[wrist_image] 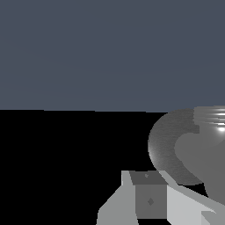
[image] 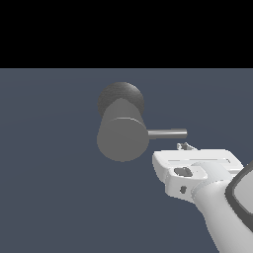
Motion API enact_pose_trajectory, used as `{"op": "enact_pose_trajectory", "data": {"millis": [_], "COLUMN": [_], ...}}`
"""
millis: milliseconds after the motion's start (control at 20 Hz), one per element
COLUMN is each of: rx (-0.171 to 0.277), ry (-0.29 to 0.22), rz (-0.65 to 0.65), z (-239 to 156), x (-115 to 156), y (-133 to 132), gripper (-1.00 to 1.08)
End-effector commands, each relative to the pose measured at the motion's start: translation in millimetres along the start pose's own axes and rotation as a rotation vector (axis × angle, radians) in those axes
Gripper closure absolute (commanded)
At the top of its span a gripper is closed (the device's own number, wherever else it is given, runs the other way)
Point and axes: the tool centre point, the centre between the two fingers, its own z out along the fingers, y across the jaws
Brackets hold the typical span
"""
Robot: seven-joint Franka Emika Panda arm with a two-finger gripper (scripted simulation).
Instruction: Turn on the faucet by rotating a designated handle.
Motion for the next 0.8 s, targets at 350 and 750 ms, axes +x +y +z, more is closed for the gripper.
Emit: {"op": "enact_pose_trajectory", "data": {"millis": [350,750], "rx": [-0.037,-0.037], "ry": [0.006,0.006], "rz": [0.009,0.009], "z": [1.7,1.9], "x": [-0.7,-26.1], "y": [22.1,19.4], "gripper": [1.08,1.08]}}
